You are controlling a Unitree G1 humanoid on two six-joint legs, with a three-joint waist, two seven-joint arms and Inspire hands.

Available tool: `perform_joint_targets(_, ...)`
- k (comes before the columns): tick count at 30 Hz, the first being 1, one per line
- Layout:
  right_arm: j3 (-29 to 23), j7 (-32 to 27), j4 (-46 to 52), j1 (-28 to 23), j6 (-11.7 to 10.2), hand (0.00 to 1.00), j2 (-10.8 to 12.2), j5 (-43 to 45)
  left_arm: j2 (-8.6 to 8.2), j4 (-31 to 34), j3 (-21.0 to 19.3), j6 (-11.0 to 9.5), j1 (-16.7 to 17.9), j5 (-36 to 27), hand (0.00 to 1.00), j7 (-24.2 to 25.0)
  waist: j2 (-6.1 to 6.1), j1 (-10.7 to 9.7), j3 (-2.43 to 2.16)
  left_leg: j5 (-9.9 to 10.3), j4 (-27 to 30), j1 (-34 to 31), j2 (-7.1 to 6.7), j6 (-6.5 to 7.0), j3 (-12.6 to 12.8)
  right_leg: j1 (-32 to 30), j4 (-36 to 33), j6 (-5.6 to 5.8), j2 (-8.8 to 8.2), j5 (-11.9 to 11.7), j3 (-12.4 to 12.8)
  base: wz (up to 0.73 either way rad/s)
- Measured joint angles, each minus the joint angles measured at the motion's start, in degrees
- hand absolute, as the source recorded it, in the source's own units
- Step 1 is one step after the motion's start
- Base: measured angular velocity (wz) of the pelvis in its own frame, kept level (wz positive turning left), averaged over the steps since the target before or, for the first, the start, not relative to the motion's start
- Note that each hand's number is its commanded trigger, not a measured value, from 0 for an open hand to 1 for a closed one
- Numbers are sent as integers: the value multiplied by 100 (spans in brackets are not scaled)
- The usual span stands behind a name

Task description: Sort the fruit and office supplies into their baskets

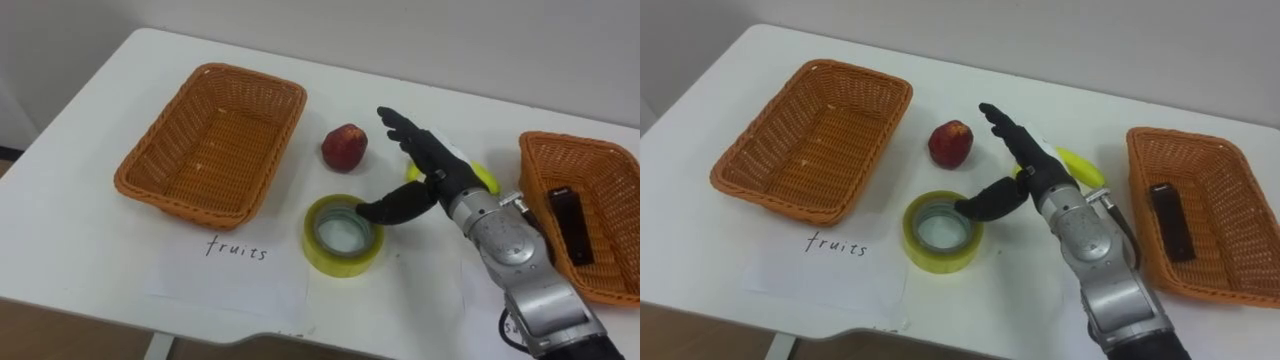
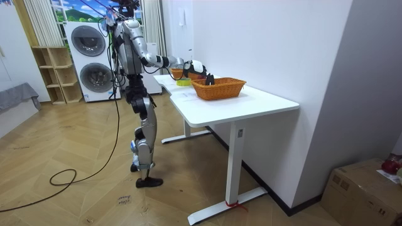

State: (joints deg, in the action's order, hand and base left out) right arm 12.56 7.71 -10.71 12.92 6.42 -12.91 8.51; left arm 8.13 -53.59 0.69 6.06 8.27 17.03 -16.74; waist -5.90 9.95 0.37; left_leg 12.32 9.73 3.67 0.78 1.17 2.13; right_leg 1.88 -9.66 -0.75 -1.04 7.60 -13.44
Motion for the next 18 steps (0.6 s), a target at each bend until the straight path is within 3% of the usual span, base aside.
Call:
perform_joint_targets(5,2,156,2,0,128,0,96,111,-31,137,0,34,0,7,0,3,-7,1,-1,0,-14,-5,-2,0,-41,-3,-1,0,-1,0,-29,2)
perform_joint_targets(18,7,314,1,0,206,0,189,273,-62,257,2,53,5,10,0,127,-38,12,-5,0,-7,-11,-7,1,-84,0,1,1,-12,0,-70,1)
